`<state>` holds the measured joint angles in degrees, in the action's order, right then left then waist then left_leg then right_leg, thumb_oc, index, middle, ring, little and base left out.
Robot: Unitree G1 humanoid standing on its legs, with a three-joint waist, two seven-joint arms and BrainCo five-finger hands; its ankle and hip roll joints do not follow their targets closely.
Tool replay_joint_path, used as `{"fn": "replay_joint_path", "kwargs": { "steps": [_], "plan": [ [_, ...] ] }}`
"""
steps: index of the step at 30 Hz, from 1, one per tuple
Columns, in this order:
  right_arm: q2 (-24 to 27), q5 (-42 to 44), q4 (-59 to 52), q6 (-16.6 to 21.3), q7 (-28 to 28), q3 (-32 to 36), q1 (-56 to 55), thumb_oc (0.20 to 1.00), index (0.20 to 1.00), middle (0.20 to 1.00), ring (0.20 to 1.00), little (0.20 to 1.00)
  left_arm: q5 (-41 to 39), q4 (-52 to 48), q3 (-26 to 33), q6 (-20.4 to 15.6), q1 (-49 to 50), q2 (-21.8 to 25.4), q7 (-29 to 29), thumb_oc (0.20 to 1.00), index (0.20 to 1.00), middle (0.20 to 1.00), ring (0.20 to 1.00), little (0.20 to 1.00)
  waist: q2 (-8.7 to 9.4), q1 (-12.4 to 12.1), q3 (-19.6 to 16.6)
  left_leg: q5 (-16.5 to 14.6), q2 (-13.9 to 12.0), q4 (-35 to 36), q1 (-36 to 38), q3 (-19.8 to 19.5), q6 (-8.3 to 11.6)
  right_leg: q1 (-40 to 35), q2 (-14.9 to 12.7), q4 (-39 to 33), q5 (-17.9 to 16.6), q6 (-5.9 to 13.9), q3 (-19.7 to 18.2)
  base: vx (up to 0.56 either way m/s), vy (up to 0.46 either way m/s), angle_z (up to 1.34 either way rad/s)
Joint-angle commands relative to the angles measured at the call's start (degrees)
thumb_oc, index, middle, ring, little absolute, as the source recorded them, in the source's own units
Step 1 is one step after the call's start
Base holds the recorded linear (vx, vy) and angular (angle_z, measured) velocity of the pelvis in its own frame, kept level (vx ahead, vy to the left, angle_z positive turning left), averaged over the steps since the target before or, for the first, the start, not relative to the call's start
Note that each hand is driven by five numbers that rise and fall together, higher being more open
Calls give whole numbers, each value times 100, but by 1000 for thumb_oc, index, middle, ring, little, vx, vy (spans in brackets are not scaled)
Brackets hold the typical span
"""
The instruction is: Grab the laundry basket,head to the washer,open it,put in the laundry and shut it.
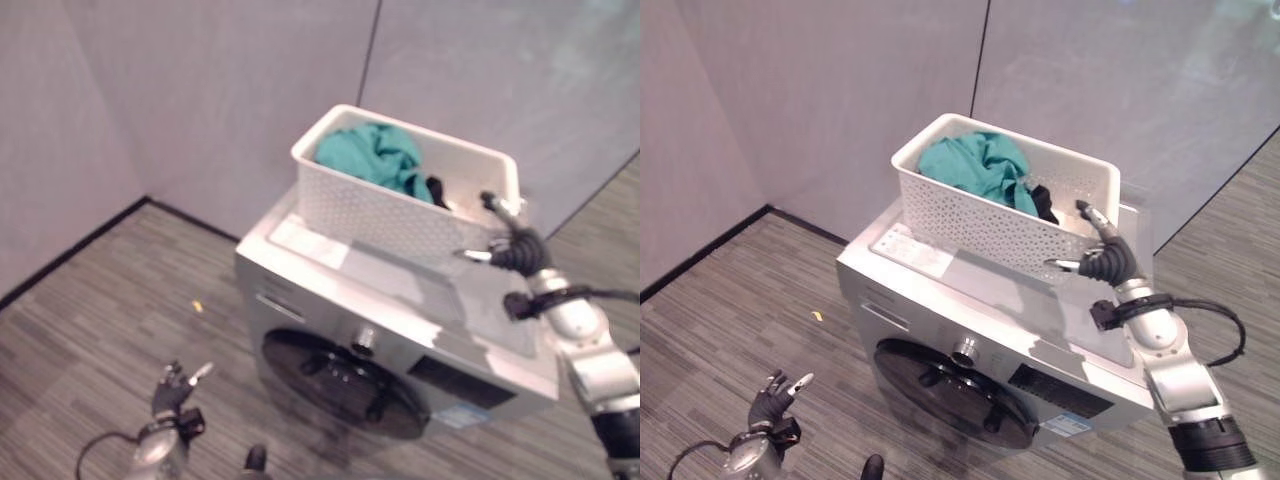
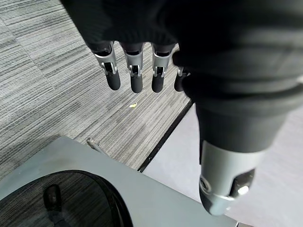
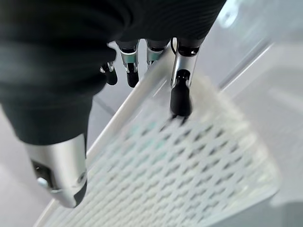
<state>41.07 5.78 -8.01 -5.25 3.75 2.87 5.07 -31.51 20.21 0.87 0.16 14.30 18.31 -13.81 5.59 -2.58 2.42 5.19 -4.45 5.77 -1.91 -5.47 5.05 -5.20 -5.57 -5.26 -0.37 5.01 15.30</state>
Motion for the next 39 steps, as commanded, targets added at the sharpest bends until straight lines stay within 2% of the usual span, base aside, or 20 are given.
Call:
{"fn": "replay_joint_path", "kwargs": {
  "steps": [1, 6, 8, 9, 10, 12, 15, 17, 19, 22, 28, 30, 32, 36, 37, 39],
  "plan": [
    [-227, -72, 52, -67, -35, -351, -128, 1000, 1000, 1000, 1000, 1000, 159, -42, 163, -188, -298, 156, 117, 1000, 1000, 1000, 1000, 1000, -66, -110, 52, -781, -249, -77, 408, -158, -203, 241, -465, 483, 153, 297, 84, 0, 0, 0],
    [-453, 30, -344, 41, -117, -412, -223, 1000, 1000, 1000, 1000, 1000, 211, -55, 225, -184, -278, 133, 117, 1000, 1000, 1000, 1000, 1000, -58, -86, 48, -813, -245, -77, 453, -97, -213, 250, -447, 470, 138, 300, 16, -1, -1, -1],
    [-510, 759, -1124, 345, -242, -432, -219, 1000, 1000, 1000, 1000, 1000, 283, -57, 280, -216, -345, 142, 81, 1000, 1000, 1000, 1000, 1000, -40, -29, 44, -821, -251, -77, 469, -29, -203, 269, -432, 430, 118, 303, -71, -9, -6, -6],
    [-508, 768, -1140, 339, -245, -423, -232, 1000, 1000, 1000, 1000, 1000, 284, -57, 278, -215, -344, 142, 81, 1000, 1000, 1000, 1000, 1000, -41, -33, 43, -822, -251, -77, 470, -26, -203, 269, -432, 429, 117, 303, -73, -5, -6, -9],
    [-388, 1379, -1644, 518, -370, -279, -343, 1000, 1000, 1000, 1000, 1000, 289, -146, 331, -240, -324, 142, 81, 1000, 1000, 1000, 1000, 1000, -19, 8, 38, -818, -253, -77, 467, 8, -192, 283, -426, 406, 100, 303, -95, -4, -8, -6],
    [-126, 2231, -1935, 743, -585, -100, -470, 1000, 1000, 1000, 1000, 1000, 264, -236, 347, -292, -298, 142, 159, 1000, 1000, 1000, 1000, 1000, 17, 46, 42, -812, -255, -77, 471, 48, -176, 290, -420, 385, 66, 315, -122, -5, -6, -2],
    [667, 3291, -2128, 899, -959, 265, -553, 1000, 1000, 1000, 1000, 1000, 142, -364, 386, -418, -243, 158, 368, 1000, 1000, 1000, 1000, 1000, 68, 100, 22, -812, -268, -77, 479, 125, -145, 318, -413, 359, 15, 348, -170, -13, -14, -15],
    [871, 3888, -2101, 1082, -1051, 584, -623, 1000, 1000, 1000, 1000, 1000, 56, -365, 427, -506, -194, 153, 491, 1000, 1000, 1000, 1000, 1000, 82, 146, 13, -823, -285, -77, 510, 189, -133, 336, -411, 353, -12, 372, -212, -3, -3, -5],
    [814, 4044, -2008, 1214, -1054, 844, -733, 1000, 1000, 1000, 1000, 1000, 28, -344, 417, -596, -182, 169, 601, 1000, 1000, 1000, 1000, 1000, 77, 170, 7, -850, -299, -77, 553, 266, -126, 347, -408, 358, -19, 389, -259, 5, 7, -16],
    [338, 3705, -2005, 1371, -839, 1055, -920, 1000, 1000, 1000, 1000, 1000, 96, -371, 414, -755, -158, 195, 709, 1000, 1000, 1000, 1000, 1000, 29, 210, 11, -890, -305, -77, 606, 343, -133, 336, -408, 346, -18, 405, -304, 10, 10, -22],
    [-595, 2126, -1697, 1209, -20, 1238, -1227, 1000, 1000, 1000, 1000, 1000, 145, -235, 404, -875, -232, 196, 597, 1000, 1000, 1000, 1000, 1000, -67, 232, 37, -919, -330, -77, 618, 363, -136, 323, -383, 307, 26, 384, -337, 9, -9, -9],
    [-710, 2106, -1618, 1203, 107, 1253, -1266, 1000, 1000, 1000, 1000, 1000, 177, -168, 367, -865, -254, 199, 577, 1000, 1000, 1000, 1000, 1000, -76, 233, 44, -910, -340, -77, 606, 357, -130, 322, -372, 292, 32, 376, -341, 1, -33, 4],
    [-1048, 1831, -1377, 1103, 540, 1471, -1460, 1000, 1000, 1000, 1000, 1000, 186, 30, 361, -813, -225, 181, 495, 1000, 1000, 1000, 1000, 1000, -110, 238, 60, -883, -386, -77, 569, 329, -101, 321, -314, 225, 50, 336, -365, 4, -71, 3],
    [-1335, 756, -791, 889, 1208, 1690, -1501, 1000, 1000, 1000, 1000, 1000, 73, 325, 428, -837, -178, 44, 362, 1000, 1000, 1000, 1000, 1000, -170, 200, 90, -825, -496, -77, 510, 273, -50, 308, -192, 70, 78, 276, -431, -9, -88, 4],
    [-1335, 742, -775, 897, 1221, 1680, -1486, 1000, 1000, 1000, 1000, 1000, 72, 331, 427, -841, -184, 45, 361, 1000, 1000, 1000, 1000, 1000, -173, 200, 92, -826, -503, -77, 509, 273, -45, 310, -184, 70, 79, 271, -431, -40, -129, 2],
    [-1554, 144, -210, 850, 1732, 1716, -1440, 1000, 1000, 1000, 1000, 1000, -38, 653, 429, -903, -221, -131, 237, 1000, 1000, 1000, 1000, 1000, -245, 139, 184, -713, -652, -88, 410, 208, 20, 368, -38, 26, 153, 198, -487, -63, -156, 5]
  ]
}}
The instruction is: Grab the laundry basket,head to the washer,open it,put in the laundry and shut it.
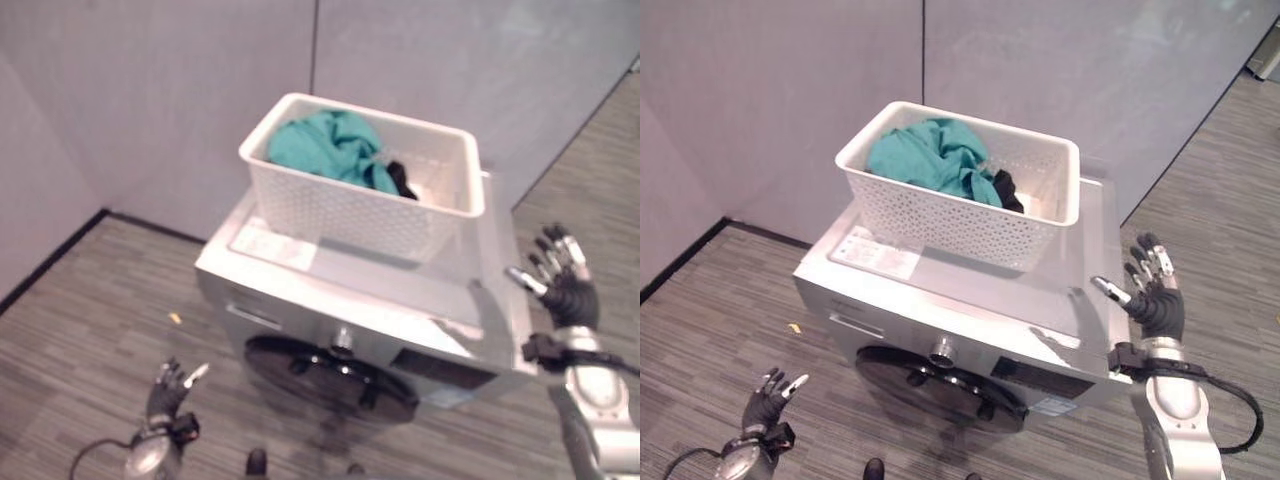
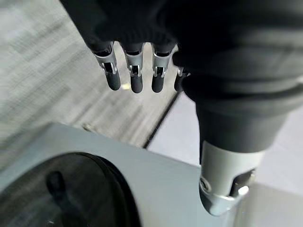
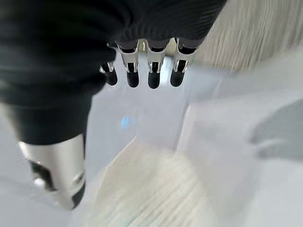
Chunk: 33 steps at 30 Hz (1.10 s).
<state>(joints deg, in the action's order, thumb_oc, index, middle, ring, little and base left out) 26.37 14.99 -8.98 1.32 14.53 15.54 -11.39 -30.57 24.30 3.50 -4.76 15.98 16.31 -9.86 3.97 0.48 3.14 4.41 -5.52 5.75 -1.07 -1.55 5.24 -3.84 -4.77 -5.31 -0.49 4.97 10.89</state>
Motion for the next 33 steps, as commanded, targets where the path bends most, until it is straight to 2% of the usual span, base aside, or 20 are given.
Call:
{"fn": "replay_joint_path", "kwargs": {
  "steps": [1, 2, 4, 6, 7, 8, 10, 12, 14, 15, 18, 19, 20, 22, 25, 28, 29, 30, 31, 33],
  "plan": [
    [-82, -1098, 169, 147, 848, 441, 226, 1000, 1000, 1000, 1000, 1000, -197, 277, 179, -455, -387, 3, -168, 1000, 1000, 1000, 1000, 1000, -109, -218, 158, -590, -584, -115, 281, -211, 10, 241, -76, 31, 209, 187, -43, -131, -189, 4],
    [-173, -1349, 548, 205, 1282, 456, 388, 1000, 1000, 1000, 1000, 1000, -340, 292, 165, -581, -403, -114, -228, 1000, 1000, 1000, 1000, 1000, -179, -287, 290, -469, -663, -171, 149, -263, 52, 279, -1, 31, 274, 136, -14, -113, -143, 2],
    [-222, -1270, 742, 258, 1523, 461, 558, 1000, 1000, 1000, 1000, 1000, -408, 322, 130, -636, -492, -130, -279, 1000, 1000, 1000, 1000, 1000, -207, -323, 352, -365, -684, -182, 44, -300, 85, 323, 20, 31, 291, 121, 26, -150, -99, 7],
    [-328, -996, 1152, 353, 1757, 443, 834, 1000, 1000, 1000, 1000, 1000, -595, 334, 51, -686, -735, -191, -362, 1000, 1000, 1000, 1000, 1000, -241, -388, 481, -16, -742, -167, -258, -398, 197, 405, 30, 31, 345, 93, 155, -308, -95, 8],
    [-374, -593, 1458, 479, 1905, 480, 1074, 1000, 1000, 1000, 1000, 1000, -738, 361, -55, -789, -1018, -239, -419, 1000, 1000, 1000, 1000, 1000, -186, -325, 600, 145, -684, -298, -584, -296, 193, 507, -57, 31, 312, 62, 297, -298, -53, 16],
    [-368, -581, 1478, 491, 1905, 482, 1094, 1000, 1000, 1000, 1000, 1000, -743, 373, -54, -794, -1039, -235, -418, 1000, 1000, 1000, 1000, 1000, -176, -314, 601, 137, -668, -327, -617, -308, 187, 520, -70, 31, 312, 66, 307, -295, -41, 52],
    [-425, -274, 1637, 606, 1928, 515, 1157, 1000, 1000, 1000, 1000, 1000, -781, 405, -152, -804, -1221, -278, -381, 1000, 1000, 1000, 1000, 1000, -110, -155, 552, -158, -774, -667, -501, 130, 148, 672, -191, 31, 222, 44, 487, -192, -38, 55],
    [-375, -224, 1762, 679, 1920, 497, 1125, 1000, 1000, 1000, 1000, 1000, -660, 398, -357, -759, -1271, -279, -236, 1000, 1000, 1000, 1000, 1000, -113, -5, 462, -366, -905, -1335, -194, 295, 142, 840, -255, 31, 76, 13, 588, -190, 7, 47],
    [-378, -206, 1738, 678, 1887, 490, 1112, 1000, 1000, 1000, 1000, 1000, -612, 357, -396, -731, -1233, -267, -185, 1000, 1000, 1000, 1000, 1000, -134, 42, 430, -407, -914, -1550, -91, 262, 139, 885, -271, 31, 33, 4, 655, -136, 51, 17],
    [-436, -201, 1897, 668, 1883, 466, 1061, 1000, 1000, 1000, 1000, 1000, -538, 339, -500, -666, -1213, -264, -103, 1000, 1000, 1000, 1000, 1000, -187, 162, 332, -462, -911, -2043, 356, 127, 175, 969, -280, 31, -62, 12, 730, -188, 123, 1],
    [-513, -195, 2105, 651, 1899, 369, 1058, 1000, 1000, 1000, 1000, 1000, -488, 350, -564, -678, -1186, -316, -86, 1000, 1000, 1000, 1000, 1000, -327, 338, 192, -408, -841, -2232, 903, -170, 267, 1130, -307, 50, -264, 74, 779, -172, 159, 45],
    [-510, -192, 2110, 656, 1898, 369, 1061, 1000, 1000, 1000, 1000, 1000, -487, 350, -565, -680, -1187, -318, -87, 1000, 1000, 1000, 1000, 1000, -308, 352, 191, -377, -817, -2213, 895, -183, 264, 1131, -331, 36, -288, 74, 789, -197, 215, 61],
    [-517, -227, 2224, 631, 1891, 278, 1072, 1000, 1000, 1000, 1000, 1000, -429, 303, -666, -673, -1170, -354, -81, 1000, 1000, 1000, 1000, 1000, -370, 429, 127, -465, -730, -2037, 1053, -360, 233, 1239, -375, 86, -412, 132, 771, -200, 215, 61],
    [-520, -198, 2399, 610, 1887, 226, 1114, 1000, 1000, 1000, 1000, 1000, -331, 233, -783, -676, -1133, -368, -31, 1000, 1000, 1000, 1000, 1000, -440, 493, 101, -869, -659, -1688, 1262, -310, 211, 1352, -483, 118, -604, 238, 771, -259, 289, 36],
    [-535, -303, 2522, 546, 1898, 206, 1161, 1000, 1000, 1000, 1000, 1000, -185, 145, -940, -646, -1076, -326, 118, 1000, 1000, 1000, 1000, 1000, -481, 474, 113, -1533, -522, -1147, 1523, -42, 46, 1493, -771, 159, -851, 419, 846, -272, 280, 10],
    [-623, -523, 2452, 458, 1906, 206, 1154, 1000, 1000, 1000, 1000, 1000, -67, 135, -1016, -601, -1031, -271, 196, 1000, 1000, 1000, 1000, 1000, -443, 407, 218, -2177, -167, -710, 1692, 56, -199, 1698, -1152, 287, -1006, 645, 898, -289, 289, 25],
    [-646, -621, 2466, 426, 1925, 181, 1163, 1000, 1000, 1000, 1000, 1000, -24, 162, -1026, -598, -1005, -260, 199, 1000, 1000, 1000, 1000, 1000, -463, 350, 313, -2255, -61, -705, 1713, 58, -313, 1777, -1222, 370, -1018, 724, 865, -329, 274, -6],
    [-654, -783, 2466, 385, 1925, 142, 1161, 1000, 1000, 1000, 1000, 1000, 28, 192, -1005, -607, -1007, -235, 178, 1000, 1000, 1000, 1000, 1000, -423, 335, 417, -2179, 99, -650, 1682, 54, -397, 1878, -1362, 481, -1066, 757, 880, -310, 258, -15],
    [-657, -891, 2482, 372, 1939, 116, 1158, 1000, 1000, 1000, 1000, 1000, 70, 212, -1006, -650, -980, -227, 162, 1000, 1000, 1000, 1000, 1000, -486, 324, 496, -2154, 120, -681, 1658, 92, -447, 1958, -1419, 692, -1093, 785, 901, -343, 221, -23],
    [-686, -904, 2517, 423, 1963, 128, 1171, 1000, 1000, 1000, 1000, 1000, 57, 198, -977, -688, -935, -166, 158, 1000, 1000, 1000, 1000, 1000, -554, 316, 597, -1982, 182, -749, 1445, 84, -516, 1940, -1445, 1118, -852, 751, 736, -316, 188, -14]
  ]
}}
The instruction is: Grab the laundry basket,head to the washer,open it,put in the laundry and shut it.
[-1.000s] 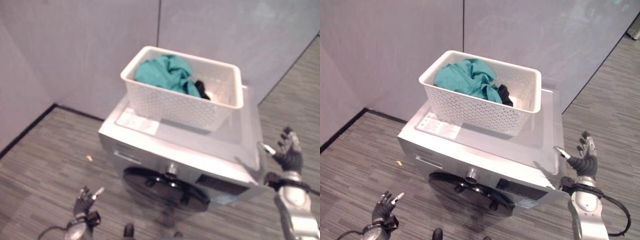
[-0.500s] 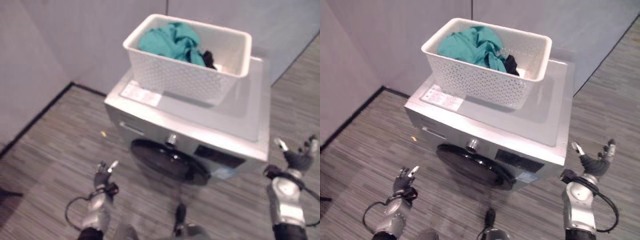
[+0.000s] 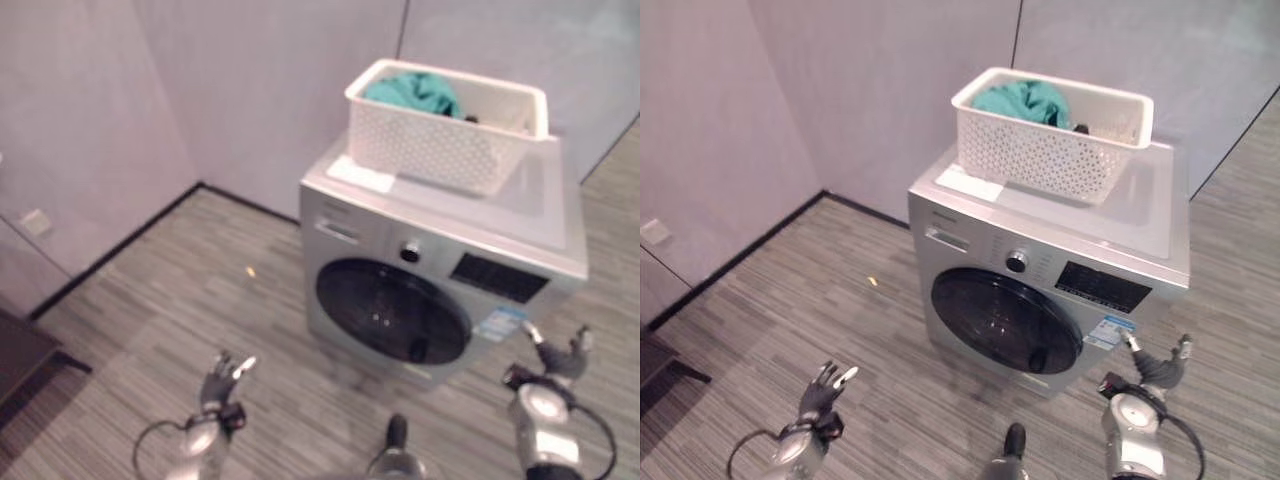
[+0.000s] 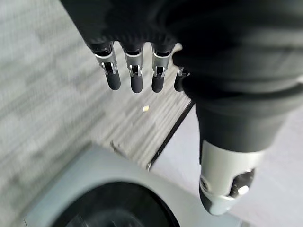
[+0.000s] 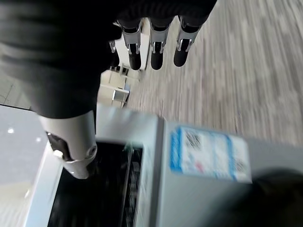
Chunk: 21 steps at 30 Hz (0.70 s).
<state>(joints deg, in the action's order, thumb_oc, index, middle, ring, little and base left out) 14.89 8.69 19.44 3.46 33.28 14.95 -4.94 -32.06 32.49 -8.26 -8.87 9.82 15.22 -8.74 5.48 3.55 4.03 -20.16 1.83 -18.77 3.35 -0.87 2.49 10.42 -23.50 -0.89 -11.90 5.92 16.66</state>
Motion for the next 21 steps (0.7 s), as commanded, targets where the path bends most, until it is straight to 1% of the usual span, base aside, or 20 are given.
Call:
{"fn": "replay_joint_path", "kwargs": {
  "steps": [1, 2, 3, 4, 5, 6, 7, 8, 9, 10, 12, 14, 15, 19, 21],
  "plan": [
    [405, -117, -355, 386, 10, 309, 441, 896, 896, 896, 896, 896, 192, -641, 200, -317, -281, -29, 58, 1000, 1000, 1000, 1000, 1000, -742, 16, 519, 594, -475, 1727, 859, -101, -330, 386, 527, 1049, 411, 601, -336, -233, 129, 1],
    [403, -114, -355, 389, 7, 314, 439, 784, 784, 784, 784, 784, 192, -642, 198, -317, -282, -26, 57, 1000, 1000, 1000, 1000, 1000, -718, 12, 515, 622, -449, 1734, 845, -100, -331, 404, 505, 1043, 391, 595, -349, -217, 100, 6],
    [351, 54, -350, 517, -108, 383, 364, 649, 649, 649, 649, 649, 173, -644, 173, -325, -267, -17, 83, 1000, 1000, 1000, 1000, 1000, -721, -1, 495, 711, -397, 1769, 739, -151, -366, 248, 595, 1170, 536, 544, -569, -88, 28, 0],
    [350, 55, -350, 518, -109, 383, 363, 843, 843, 843, 843, 843, 173, -644, 173, -325, -267, -15, 83, 1000, 1000, 1000, 1000, 1000, -712, -3, 488, 719, -388, 1772, 732, -151, -368, 259, 588, 1170, 532, 545, -574, -147, 30, 6],
    [380, 39, -279, 466, -328, 343, 204, 1000, 1000, 1000, 1000, 1000, 176, -661, 236, -318, -179, -29, 155, 1000, 1000, 1000, 1000, 1000, -701, -63, 416, 822, -335, 1869, 595, -218, -420, -27, 744, 1239, 702, 498, -887, -170, -34, 10],
    [513, -200, -323, 412, -569, 188, 23, 1000, 1000, 1000, 1000, 1000, 167, -668, 342, -305, -76, -46, 201, 1000, 1000, 1000, 1000, 1000, -595, -215, 293, 981, -239, 2010, 427, -182, -426, -251, 706, 1015, 715, 515, -939, -163, -31, 7],
    [510, -204, -327, 410, -572, 185, 13, 1000, 1000, 1000, 1000, 1000, 166, -671, 343, -304, -63, -44, 204, 1000, 1000, 1000, 1000, 1000, -593, -219, 278, 983, -235, 2022, 432, -175, -429, -261, 705, 986, 705, 521, -942, -104, -59, 6],
    [525, -261, -432, 419, -638, 180, -34, 1000, 1000, 1000, 1000, 1000, 180, -677, 374, -298, -6, -55, 233, 1000, 1000, 1000, 1000, 1000, -540, -279, 213, 1009, -220, 2099, 397, -137, -406, -347, 653, 811, 706, 531, -886, -52, -114, -40],
    [576, -338, -572, 399, -660, 159, -13, 1000, 1000, 1000, 1000, 1000, 153, -700, 402, -273, 26, -15, 247, 1000, 1000, 1000, 1000, 1000, -451, -341, 205, 1037, -250, 2133, 328, -63, -370, -327, 609, 651, 599, 572, -859, -57, -118, -52],
    [572, -340, -580, 392, -661, 160, -15, 1000, 1000, 1000, 1000, 1000, 152, -701, 403, -271, 26, -13, 248, 1000, 1000, 1000, 1000, 1000, -450, -342, 200, 1035, -252, 2128, 320, -61, -368, -325, 611, 641, 594, 570, -858, -49, -138, -78],
    [601, -210, -909, 297, -963, 70, -38, 1000, 1000, 1000, 1000, 1000, 134, -763, 455, -233, 64, 59, 267, 1000, 1000, 1000, 1000, 1000, -347, -350, 220, 1048, -266, 2092, 250, -6, -320, -366, 597, 470, 561, 582, -777, -13, -116, -43],
    [651, -169, -1078, 224, -1065, 73, -115, 1000, 1000, 1000, 1000, 1000, 121, -787, 454, -197, 66, 77, 273, 1000, 1000, 1000, 1000, 1000, -280, -334, 248, 1077, -317, 2106, 208, -39, -257, -397, 615, 395, 595, 584, -721, 13, -141, 1],
    [668, -46, -1199, 196, -1218, 90, -198, 1000, 1000, 1000, 1000, 1000, 122, -816, 476, -161, 117, 84, 301, 1000, 1000, 1000, 1000, 1000, -246, -322, 220, 1110, -379, 2191, 239, -70, -186, -492, 637, 293, 634, 591, -602, 43, -111, 9],
    [718, 142, -1249, 150, -1392, 62, -275, 1000, 1000, 1000, 1000, 1000, 84, -911, 508, -118, 176, 95, 340, 1000, 1000, 1000, 1000, 1000, -226, -299, 219, 1166, -485, 2253, 284, -131, -107, -613, 684, 214, 676, 581, -470, 40, -104, 13],
    [886, 58, -1216, 43, -1559, -35, -314, 1000, 1000, 1000, 1000, 1000, 37, -976, 526, -87, 206, 122, 391, 1000, 1000, 1000, 1000, 1000, -220, -322, 226, 1247, -599, 2334, 286, -213, -26, -675, 744, 178, 749, 546, -363, 17, -107, 27]
  ]
}}
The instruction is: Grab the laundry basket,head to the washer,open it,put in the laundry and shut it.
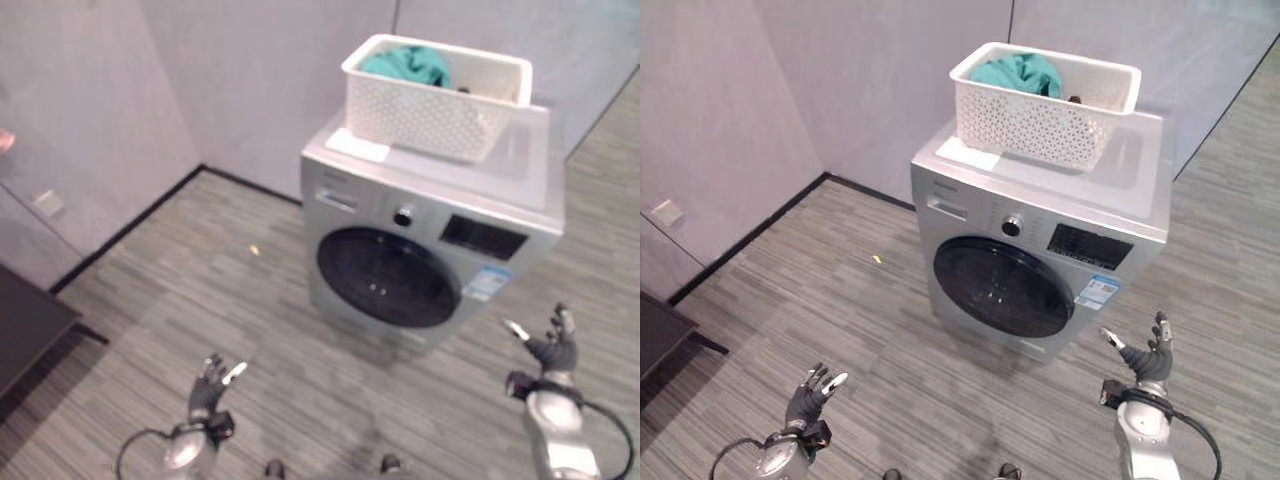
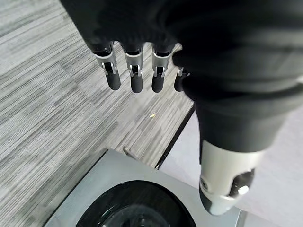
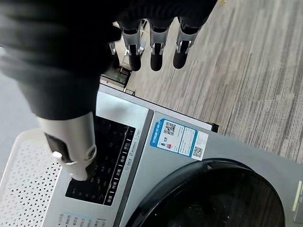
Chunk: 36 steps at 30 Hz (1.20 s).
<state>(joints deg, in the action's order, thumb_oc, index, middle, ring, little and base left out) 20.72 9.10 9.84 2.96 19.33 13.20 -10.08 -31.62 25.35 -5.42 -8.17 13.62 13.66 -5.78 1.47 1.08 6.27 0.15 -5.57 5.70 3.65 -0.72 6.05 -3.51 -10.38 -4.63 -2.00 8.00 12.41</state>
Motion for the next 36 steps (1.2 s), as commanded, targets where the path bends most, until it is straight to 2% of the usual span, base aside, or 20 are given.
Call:
{"fn": "replay_joint_path", "kwargs": {
  "steps": [1, 8, 13, 22, 24, 29, 36],
  "plan": [
    [387, -127, -226, 31, -220, 101, 190, 1000, 1000, 1000, 1000, 1000, -17, -266, 243, -158, -161, 283, 117, 1000, 1000, 1000, 1000, 1000, 185, -102, 6, -771, 115, -100, 257, -246, -360, 702, -553, 542, -222, 329, 96, 16, -77, 41],
    [1050, -2253, 34, -522, -357, -200, 99, 1000, 1000, 1000, 1000, 1000, 116, -349, 271, -149, -64, 254, 327, 1000, 1000, 1000, 1000, 1000, 128, -220, 25, -704, -14, -70, 193, -385, -288, 483, -459, 318, -169, 277, 301, 13, -44, 18],
    [1386, -3288, 463, -633, -401, -449, 223, 1000, 1000, 1000, 1000, 1000, 232, -351, 204, -158, -32, 274, 483, 1000, 1000, 1000, 1000, 1000, 92, -301, 51, -685, -25, -70, 147, -408, -276, 414, -438, 191, -166, 272, 353, 2, -5, 3],
    [1705, -3397, 1351, -565, -369, -904, 808, 1000, 1000, 1000, 1000, 1000, 157, -333, 129, -221, -11, 298, 562, 1000, 1000, 1000, 1000, 1000, 7, -413, 130, -582, -25, -70, -14, -431, -198, 368, -464, -1, -224, 276, 467, -9, -5, 2],
    [1914, -3459, 1857, -521, -372, -1252, 1118, 1000, 1000, 1000, 1000, 1000, 130, -320, 43, -270, -48, 324, 583, 1000, 1000, 1000, 1000, 1000, -50, -461, 186, -521, -13, -70, -132, -451, -170, 420, -488, -37, -230, 286, 505, -60, -30, 16],
    [2187, -3425, 2294, -537, -270, -1671, 1760, 1000, 1000, 1000, 1000, 1000, 23, -352, -56, -367, -91, 362, 540, 1000, 1000, 1000, 1000, 1000, -162, -546, 275, -394, 14, -70, -400, -487, -114, 614, -520, -37, -241, 286, 531, -45, -28, 8],
    [2366, -3293, 3038, -557, 13, -2239, 2815, 1000, 1000, 1000, 1000, 1000, -154, -402, -245, -437, -152, 404, 523, 1000, 1000, 1000, 1000, 1000, -341, -685, 376, -221, 5, -70, -750, -565, -67, 853, -531, -37, -230, 244, 573, -27, -31, 9]
  ]
}}
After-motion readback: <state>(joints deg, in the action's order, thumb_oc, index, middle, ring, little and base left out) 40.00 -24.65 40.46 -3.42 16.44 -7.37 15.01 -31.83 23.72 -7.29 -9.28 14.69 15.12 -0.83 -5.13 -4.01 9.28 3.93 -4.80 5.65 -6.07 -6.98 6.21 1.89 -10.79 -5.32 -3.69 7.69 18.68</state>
